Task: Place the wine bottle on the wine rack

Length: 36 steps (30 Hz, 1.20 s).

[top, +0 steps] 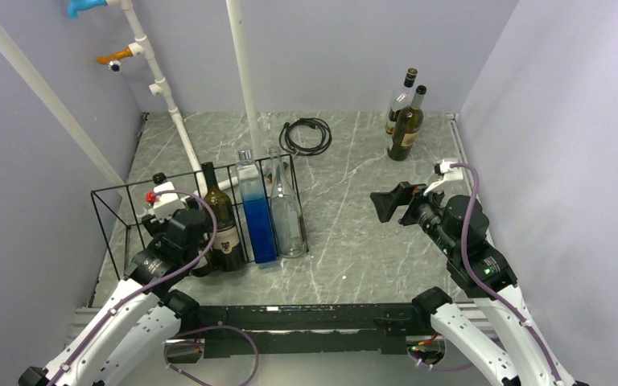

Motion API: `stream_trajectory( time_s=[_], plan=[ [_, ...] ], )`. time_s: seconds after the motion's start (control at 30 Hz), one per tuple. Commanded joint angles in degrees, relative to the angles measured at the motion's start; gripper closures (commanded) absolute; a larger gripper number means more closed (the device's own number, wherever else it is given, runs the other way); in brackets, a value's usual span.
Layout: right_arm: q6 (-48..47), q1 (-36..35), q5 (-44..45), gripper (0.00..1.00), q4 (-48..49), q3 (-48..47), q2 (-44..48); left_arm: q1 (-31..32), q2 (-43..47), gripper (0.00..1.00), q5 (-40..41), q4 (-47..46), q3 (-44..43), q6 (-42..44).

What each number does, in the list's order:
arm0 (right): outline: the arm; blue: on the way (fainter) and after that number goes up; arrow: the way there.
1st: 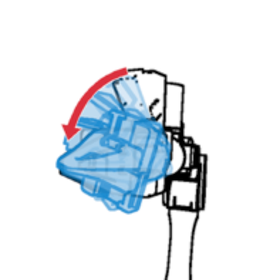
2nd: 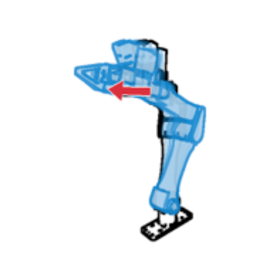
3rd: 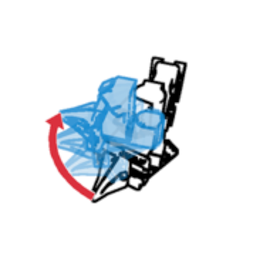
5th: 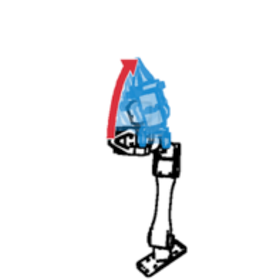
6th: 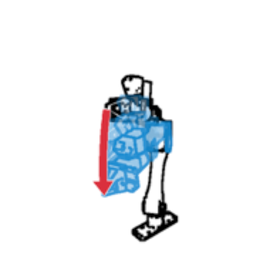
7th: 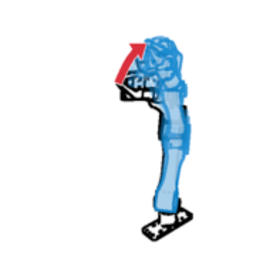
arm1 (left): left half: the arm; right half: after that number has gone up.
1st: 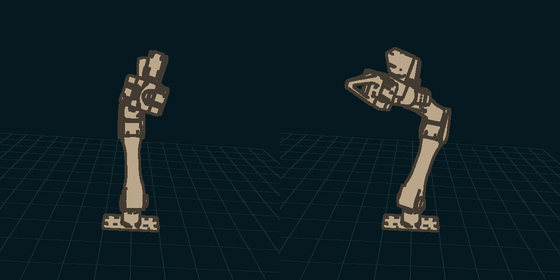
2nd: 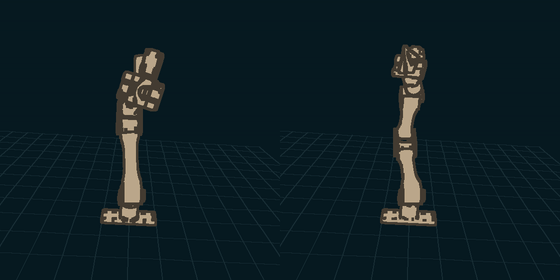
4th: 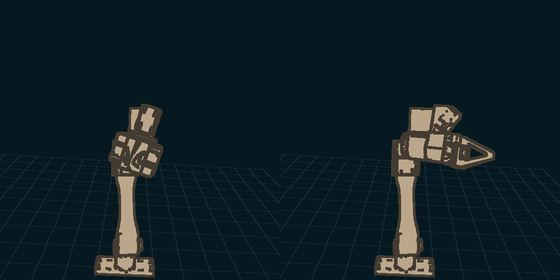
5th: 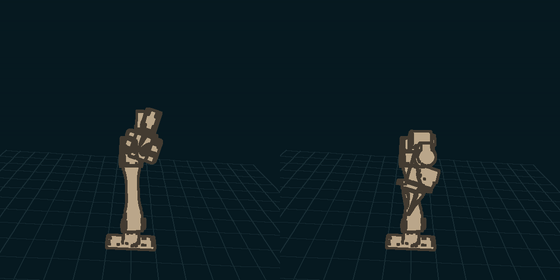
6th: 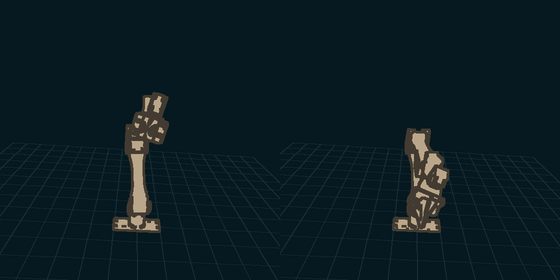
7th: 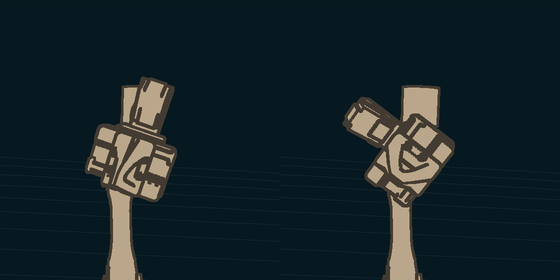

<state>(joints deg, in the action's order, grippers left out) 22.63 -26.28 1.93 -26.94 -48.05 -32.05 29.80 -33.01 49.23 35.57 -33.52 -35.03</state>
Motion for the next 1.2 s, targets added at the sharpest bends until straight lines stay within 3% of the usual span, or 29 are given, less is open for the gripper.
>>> stream_trajectory(
  time_s=[0.0,0.33,0.7,1.17],
  plan=[
    [-1.2,0.0,1.6,0.0,1.3,0.5,0.7,-0.2,1.5,1.0,0.3,-8.9,0.7,3.6],
    [-1.5,0.0,1.9,0.0,1.1,0.5,1.0,-0.2,-0.9,1.0,-0.6,-2.6,1.8,-4.0],
    [-1.5,0.0,2.4,0.0,0.3,0.8,1.8,-0.2,-5.4,0.57,0.3,1.7,0.1,-8.7],
    [-2.1,0.0,2.7,0.0,0.0,0.7,1.7,-0.2,-6.0,0.15,-1.1,1.9,-0.7,-7.3]
  ],
)
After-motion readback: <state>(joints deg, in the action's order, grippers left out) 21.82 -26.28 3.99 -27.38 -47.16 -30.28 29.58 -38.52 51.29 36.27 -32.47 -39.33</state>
